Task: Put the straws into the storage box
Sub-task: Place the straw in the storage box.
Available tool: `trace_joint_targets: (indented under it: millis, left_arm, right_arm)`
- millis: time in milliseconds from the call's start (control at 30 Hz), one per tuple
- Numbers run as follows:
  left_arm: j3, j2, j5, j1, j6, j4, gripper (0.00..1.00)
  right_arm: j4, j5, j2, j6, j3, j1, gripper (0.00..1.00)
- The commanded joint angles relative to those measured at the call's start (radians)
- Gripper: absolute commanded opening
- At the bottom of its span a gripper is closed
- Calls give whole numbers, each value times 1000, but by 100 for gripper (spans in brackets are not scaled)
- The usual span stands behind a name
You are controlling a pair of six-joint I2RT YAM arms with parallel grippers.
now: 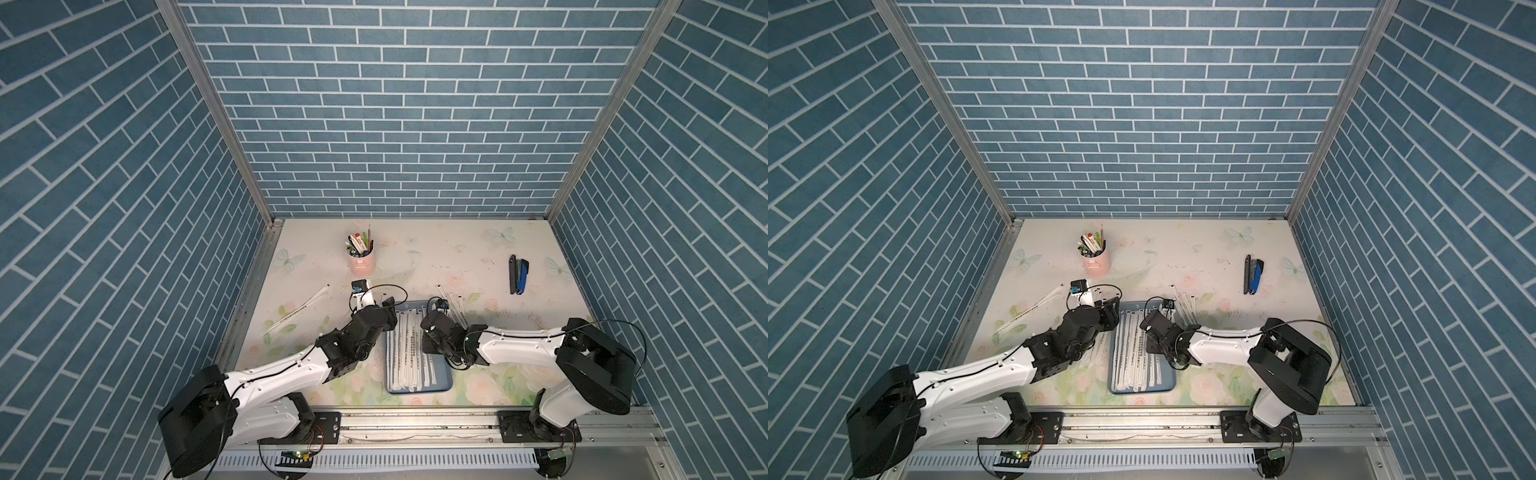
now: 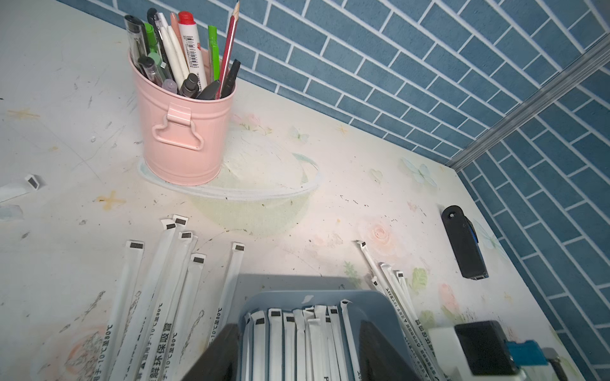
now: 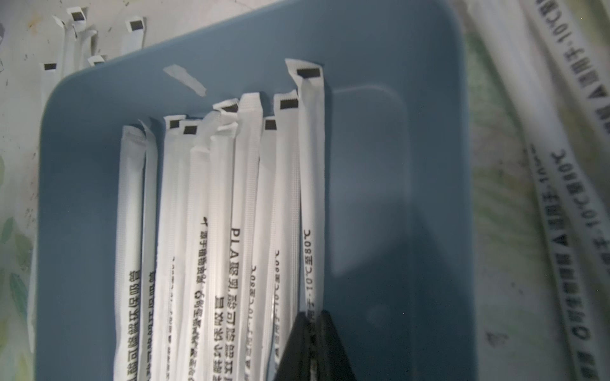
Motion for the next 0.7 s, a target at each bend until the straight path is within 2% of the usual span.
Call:
trace_joint_targets:
  millis: [0, 200, 400, 567, 667]
  left_arm:
    - [6, 4, 0, 4, 10, -24, 61]
    - [11, -6, -8, 4, 14, -35, 61]
    - [13, -4, -6, 3, 21, -29, 61]
    - [59, 46, 18, 4, 54, -22, 61]
    - [81, 79, 29, 2, 78, -4, 61]
  right_arm:
    - [22, -2, 12, 44, 11, -2, 10]
    - [23, -9, 27, 52, 13, -5, 12]
    - [-35, 6, -34, 30, 18, -6, 23]
    - [-135, 8, -174, -39, 15, -35, 25]
    - [-235, 44, -287, -136, -14, -114, 25]
